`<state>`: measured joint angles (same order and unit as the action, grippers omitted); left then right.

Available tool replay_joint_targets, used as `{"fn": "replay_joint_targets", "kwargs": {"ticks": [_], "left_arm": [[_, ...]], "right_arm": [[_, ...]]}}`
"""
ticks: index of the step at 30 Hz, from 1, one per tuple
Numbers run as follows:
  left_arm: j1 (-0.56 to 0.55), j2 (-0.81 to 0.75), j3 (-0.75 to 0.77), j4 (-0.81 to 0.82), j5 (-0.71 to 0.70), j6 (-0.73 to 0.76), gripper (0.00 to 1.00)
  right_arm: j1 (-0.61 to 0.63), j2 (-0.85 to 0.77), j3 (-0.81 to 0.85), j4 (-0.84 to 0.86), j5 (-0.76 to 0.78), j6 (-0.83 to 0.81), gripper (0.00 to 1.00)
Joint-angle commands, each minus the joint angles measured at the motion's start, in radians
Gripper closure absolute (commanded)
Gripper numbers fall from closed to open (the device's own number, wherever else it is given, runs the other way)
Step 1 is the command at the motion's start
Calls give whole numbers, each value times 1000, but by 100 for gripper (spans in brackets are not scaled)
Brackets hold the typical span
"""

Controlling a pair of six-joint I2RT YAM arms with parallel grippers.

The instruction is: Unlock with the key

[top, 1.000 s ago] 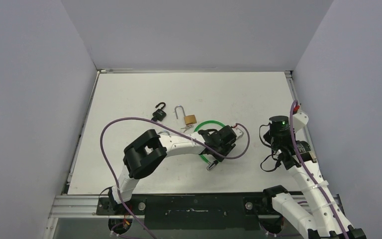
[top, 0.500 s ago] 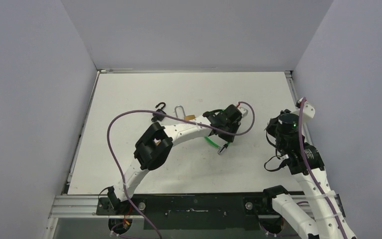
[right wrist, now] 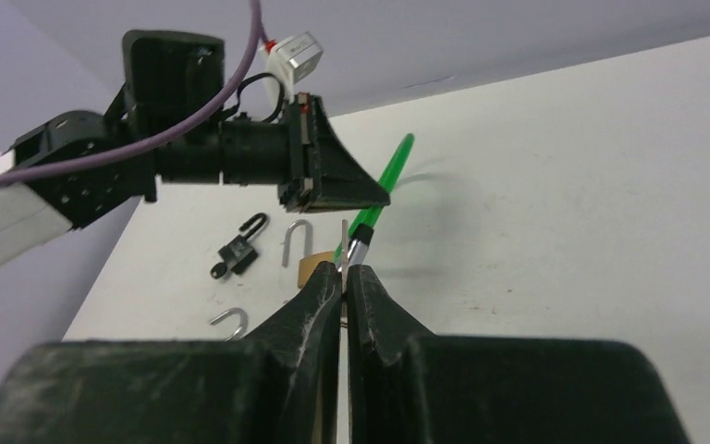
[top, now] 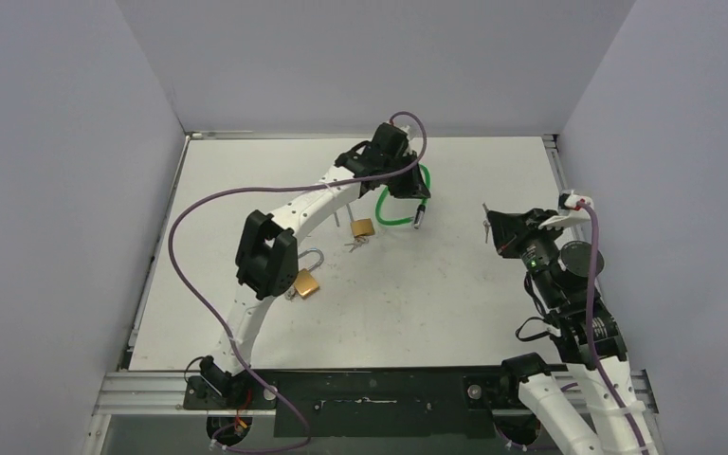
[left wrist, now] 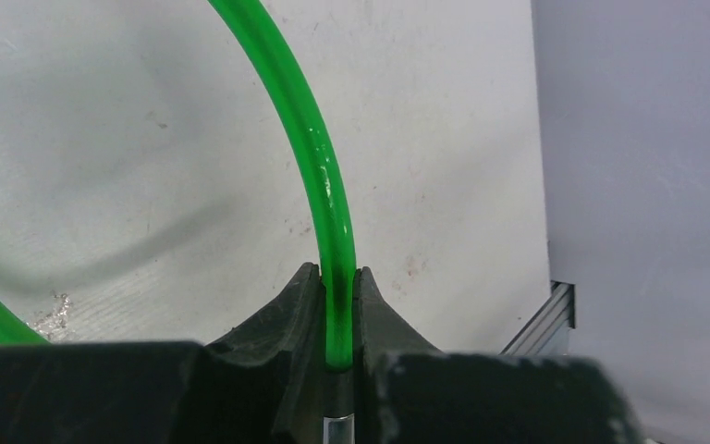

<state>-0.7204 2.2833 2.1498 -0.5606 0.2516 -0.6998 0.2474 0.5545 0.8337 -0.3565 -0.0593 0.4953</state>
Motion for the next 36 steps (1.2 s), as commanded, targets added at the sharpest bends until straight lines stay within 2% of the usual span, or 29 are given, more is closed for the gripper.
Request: {"fn": "replay_joint_targets", "kwargs": {"ticks": [1, 5, 14, 23, 32, 36], "left_arm": [[45, -27, 38, 139, 124, -171, 100], [72, -38, 33, 178, 143, -244, 100], [95, -45, 26, 204, 160, -476, 100], [102, -68, -38, 178, 64, -629, 100], [108, -119, -165, 274, 34, -774, 100], [111, -127, -183, 297, 40, -797, 100]], "right_arm": [[-5, 39, -35, 182, -266, -34, 100], [-6, 97, -53, 244, -375, -18, 100], [-4, 220, -62, 242, -368, 56, 100], [27, 269, -80, 203, -244, 83, 100], [148, 337, -111, 234, 9, 125, 100], [153, 357, -135, 277, 41, 134, 100]]}}
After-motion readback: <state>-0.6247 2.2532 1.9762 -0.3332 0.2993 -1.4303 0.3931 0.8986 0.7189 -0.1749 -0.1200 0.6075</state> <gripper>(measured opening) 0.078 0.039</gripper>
